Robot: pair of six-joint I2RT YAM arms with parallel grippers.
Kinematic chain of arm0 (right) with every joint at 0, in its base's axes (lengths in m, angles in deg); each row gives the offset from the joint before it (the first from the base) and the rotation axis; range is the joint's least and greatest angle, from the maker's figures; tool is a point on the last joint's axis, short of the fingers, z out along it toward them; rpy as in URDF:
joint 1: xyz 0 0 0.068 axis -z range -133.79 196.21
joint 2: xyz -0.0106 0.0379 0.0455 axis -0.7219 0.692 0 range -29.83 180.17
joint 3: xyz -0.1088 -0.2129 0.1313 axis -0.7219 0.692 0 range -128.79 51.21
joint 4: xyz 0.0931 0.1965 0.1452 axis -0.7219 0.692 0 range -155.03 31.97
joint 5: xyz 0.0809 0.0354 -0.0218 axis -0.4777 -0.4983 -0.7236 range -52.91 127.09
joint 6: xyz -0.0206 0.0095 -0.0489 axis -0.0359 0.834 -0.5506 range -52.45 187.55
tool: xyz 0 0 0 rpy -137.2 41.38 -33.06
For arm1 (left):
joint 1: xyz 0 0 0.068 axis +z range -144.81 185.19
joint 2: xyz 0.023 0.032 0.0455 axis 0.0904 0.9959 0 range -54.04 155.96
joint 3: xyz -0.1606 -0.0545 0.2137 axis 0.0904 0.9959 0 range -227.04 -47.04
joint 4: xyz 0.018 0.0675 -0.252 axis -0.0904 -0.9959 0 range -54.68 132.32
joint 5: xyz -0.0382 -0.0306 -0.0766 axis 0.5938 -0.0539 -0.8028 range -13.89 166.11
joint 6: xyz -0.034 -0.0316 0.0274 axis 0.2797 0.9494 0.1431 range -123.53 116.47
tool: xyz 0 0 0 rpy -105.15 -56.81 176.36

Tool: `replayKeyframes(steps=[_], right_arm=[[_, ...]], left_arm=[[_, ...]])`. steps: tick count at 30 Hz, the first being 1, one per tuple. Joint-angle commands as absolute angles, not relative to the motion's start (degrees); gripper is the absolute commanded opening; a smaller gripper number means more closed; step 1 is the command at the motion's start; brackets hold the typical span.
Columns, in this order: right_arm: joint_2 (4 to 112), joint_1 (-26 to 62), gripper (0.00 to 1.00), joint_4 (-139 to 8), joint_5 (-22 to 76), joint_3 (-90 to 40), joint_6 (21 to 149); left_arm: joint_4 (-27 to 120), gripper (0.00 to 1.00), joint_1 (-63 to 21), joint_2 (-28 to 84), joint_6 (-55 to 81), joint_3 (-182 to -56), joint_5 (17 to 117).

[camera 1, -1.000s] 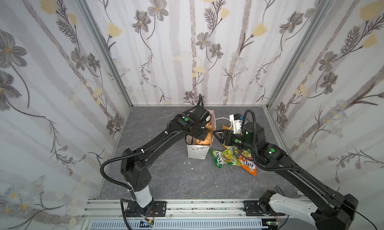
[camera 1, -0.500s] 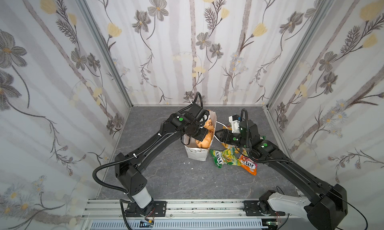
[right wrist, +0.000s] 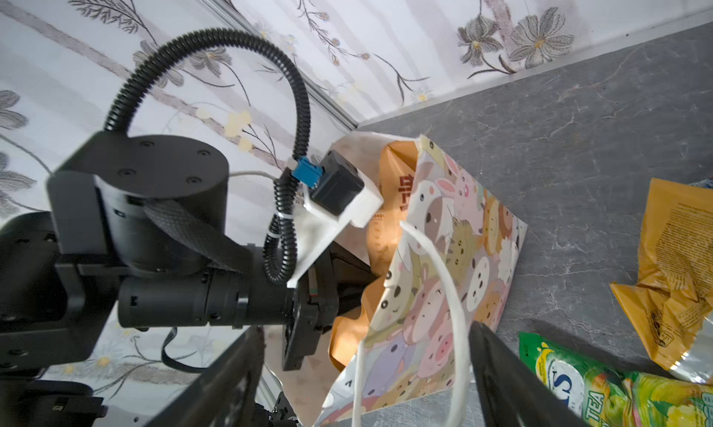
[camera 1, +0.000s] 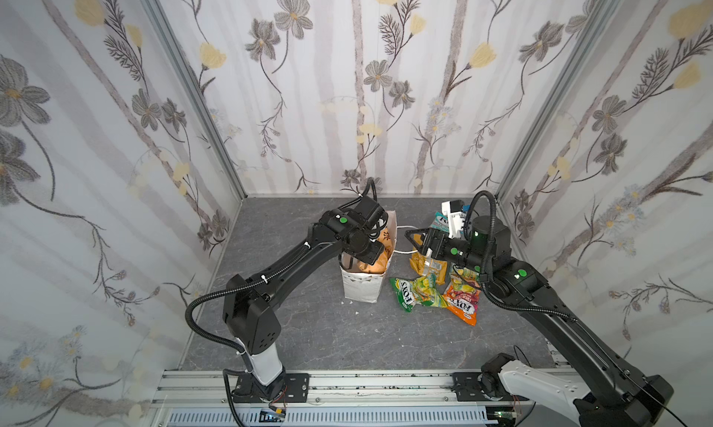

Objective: Take the snacks out of the paper bag
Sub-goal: 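Lift the brown packet up out of the bag with the left gripper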

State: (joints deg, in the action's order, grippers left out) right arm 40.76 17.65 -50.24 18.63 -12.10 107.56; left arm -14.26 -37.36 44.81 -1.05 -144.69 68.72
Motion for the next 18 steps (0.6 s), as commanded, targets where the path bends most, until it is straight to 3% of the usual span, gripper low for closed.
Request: replayKeyframes(steps=[1, 9, 18], right_arm=[[44.4, 20.2, 0.84, -50.3, 14.0, -15.5, 105.2], [56.7, 20.7, 0.8, -47.9, 6.8, -21.3, 100.6], [63.7, 20.8, 0.74, -46.0, 10.7, -20.4, 99.8]], left_arm=[[-12.5, 0.0, -37.3, 43.3, -1.5, -144.5, 65.3], [-12.7, 0.0, -37.3, 41.9, -2.1, -144.9, 63.4], [-11.7, 0.0, -37.3, 39.4, -2.2, -145.4, 62.2]])
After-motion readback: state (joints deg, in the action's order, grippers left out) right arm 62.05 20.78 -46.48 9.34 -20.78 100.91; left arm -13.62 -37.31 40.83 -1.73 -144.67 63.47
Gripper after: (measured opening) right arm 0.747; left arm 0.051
